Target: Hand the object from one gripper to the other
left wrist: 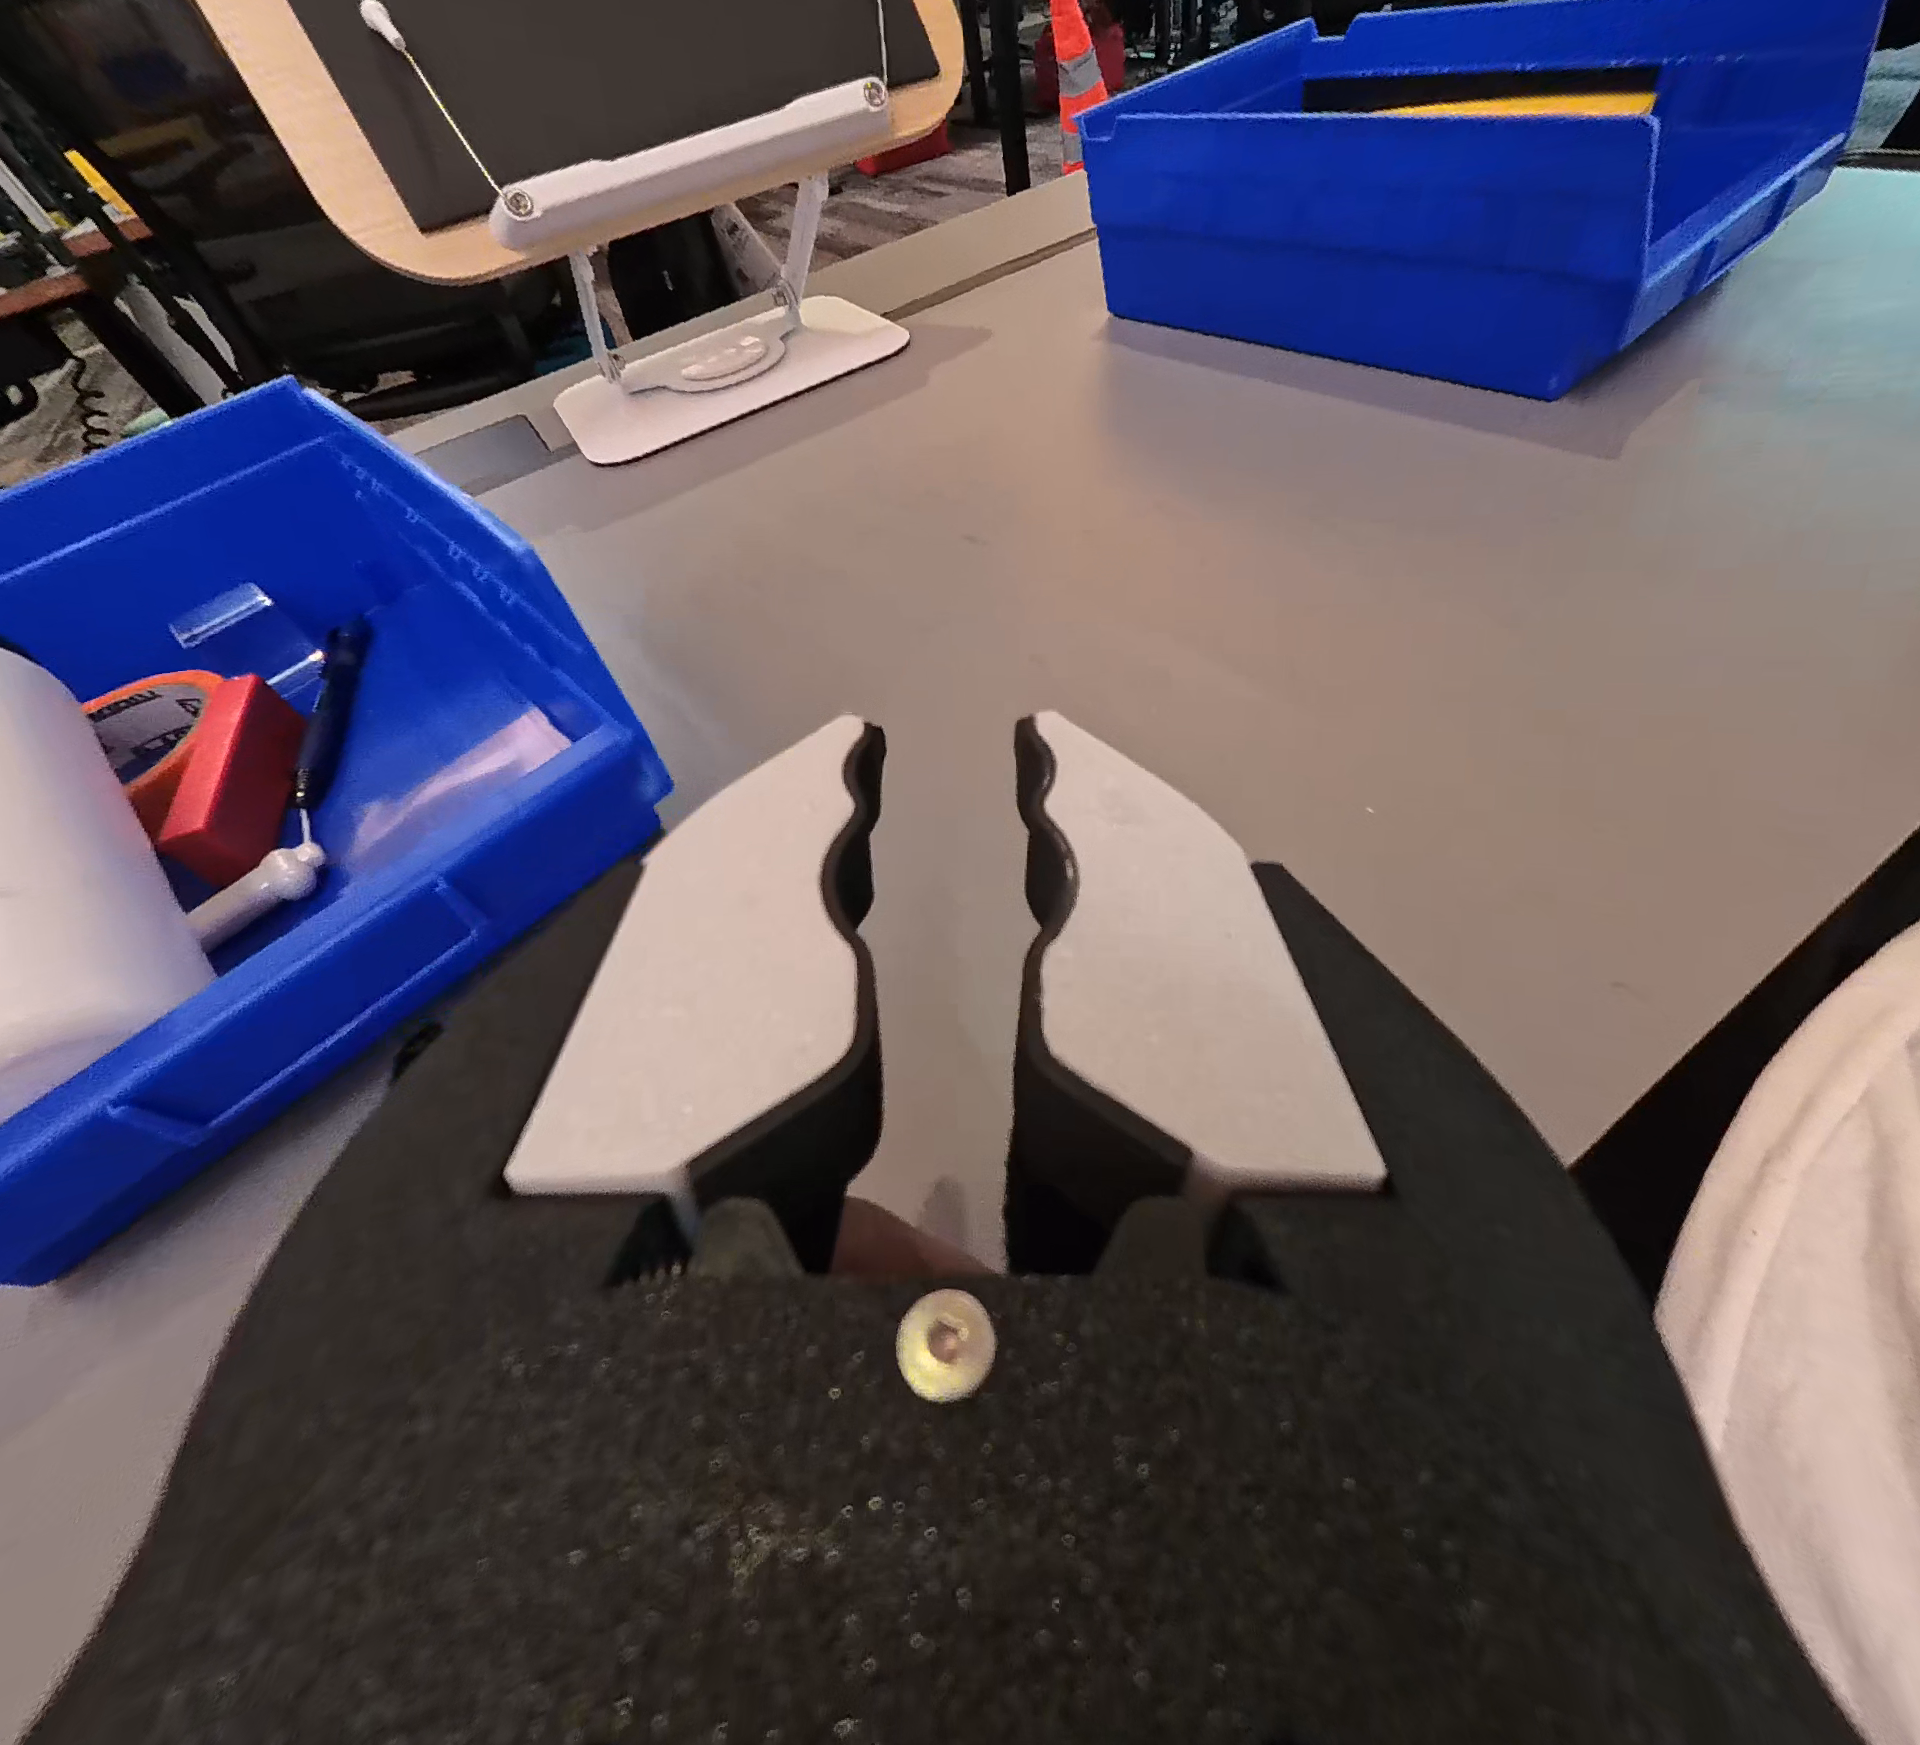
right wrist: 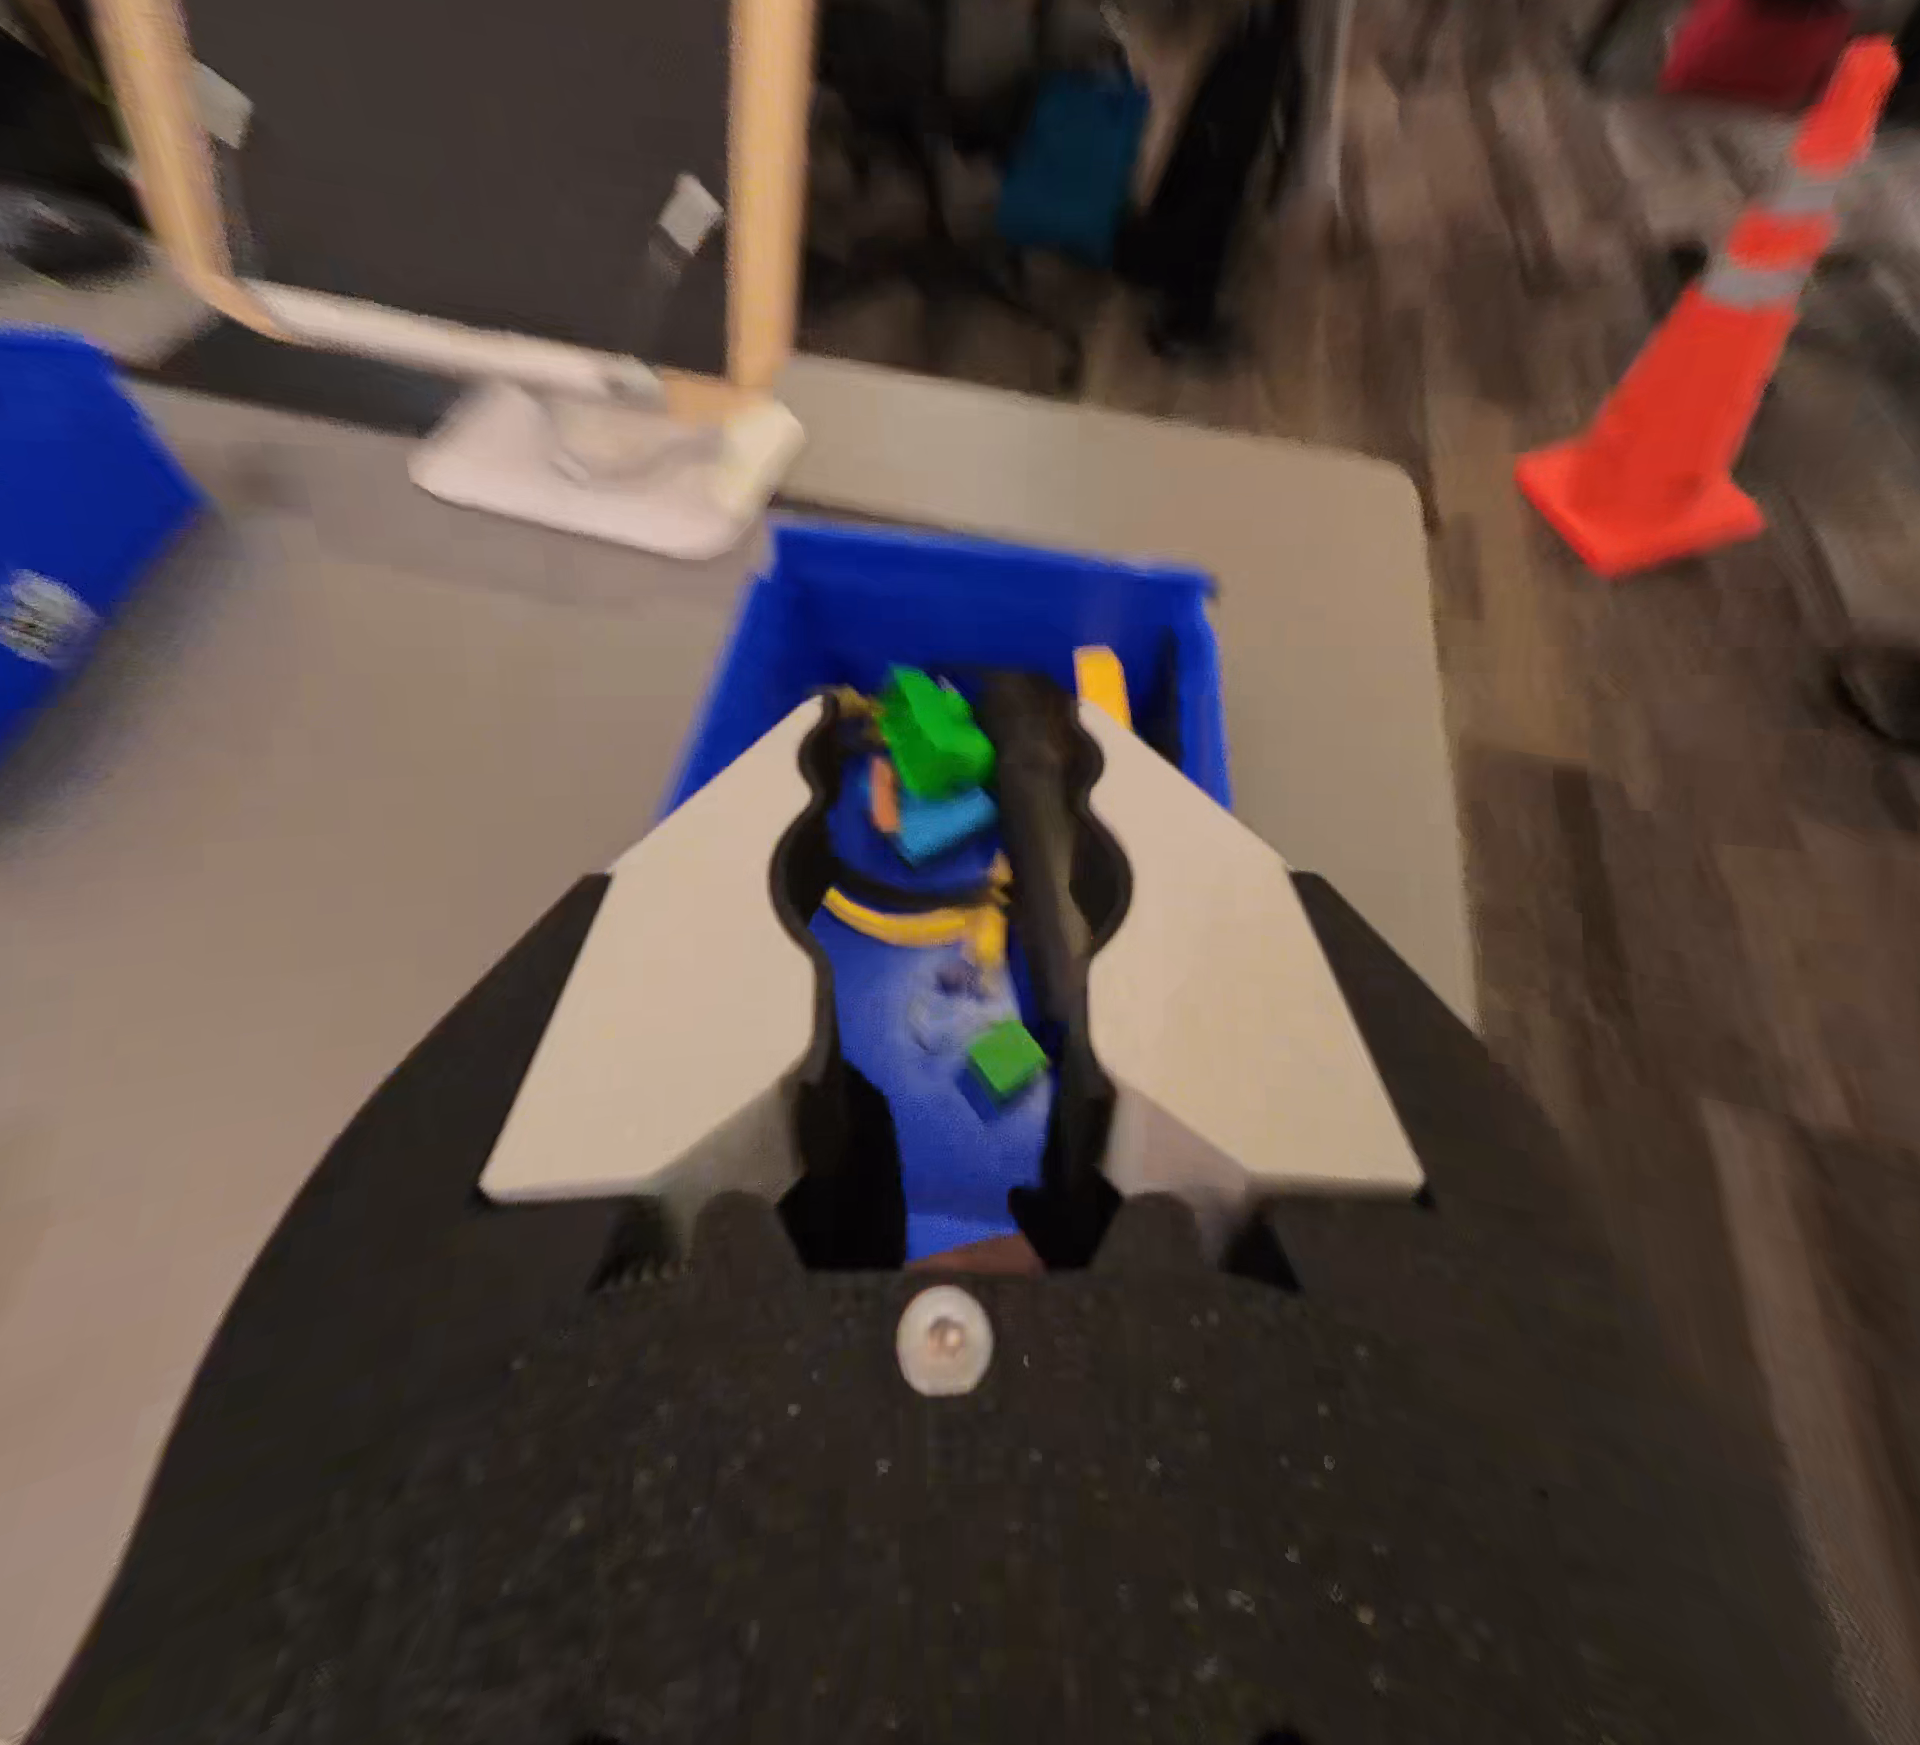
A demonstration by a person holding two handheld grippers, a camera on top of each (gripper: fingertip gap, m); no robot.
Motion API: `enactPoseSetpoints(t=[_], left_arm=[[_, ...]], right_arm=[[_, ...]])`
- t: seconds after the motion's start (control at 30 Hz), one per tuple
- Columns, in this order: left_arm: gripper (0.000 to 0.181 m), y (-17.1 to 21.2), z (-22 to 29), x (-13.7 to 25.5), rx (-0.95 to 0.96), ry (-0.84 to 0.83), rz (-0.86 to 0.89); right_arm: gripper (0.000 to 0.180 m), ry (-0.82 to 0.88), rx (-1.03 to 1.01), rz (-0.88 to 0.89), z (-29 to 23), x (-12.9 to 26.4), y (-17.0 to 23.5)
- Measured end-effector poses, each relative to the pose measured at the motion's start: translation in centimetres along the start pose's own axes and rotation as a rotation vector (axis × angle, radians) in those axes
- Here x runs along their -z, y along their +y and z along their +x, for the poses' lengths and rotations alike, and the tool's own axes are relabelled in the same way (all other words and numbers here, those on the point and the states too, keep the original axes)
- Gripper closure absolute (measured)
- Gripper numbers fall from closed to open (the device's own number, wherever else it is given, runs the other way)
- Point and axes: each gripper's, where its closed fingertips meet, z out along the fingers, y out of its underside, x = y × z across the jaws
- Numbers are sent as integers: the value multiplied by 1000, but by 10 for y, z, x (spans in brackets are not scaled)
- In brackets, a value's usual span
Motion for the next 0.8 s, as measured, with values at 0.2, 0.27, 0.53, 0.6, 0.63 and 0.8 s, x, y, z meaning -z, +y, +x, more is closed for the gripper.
enactPoseSetpoints(t=[0.2,0.27,0.53,0.6,0.63,0.8], left_arm=[[147,24,32,-8,160,236,-142],[141,18,38,-6,271,301,-127],[140,11,-2,0,421,206,-74],[140,13,-20,3,433,155,-68],[139,12,-25,5,431,163,-61],[126,13,-2,10,276,435,-113]], right_arm=[[136,-593,15,162,-152,15,-35],[135,-704,51,74,-198,-4,-17],[135,-880,62,113,-314,-75,44],[135,-869,17,116,-325,-80,73],[135,-874,18,143,-330,-77,89],[138,-836,198,257,-349,-29,128]])
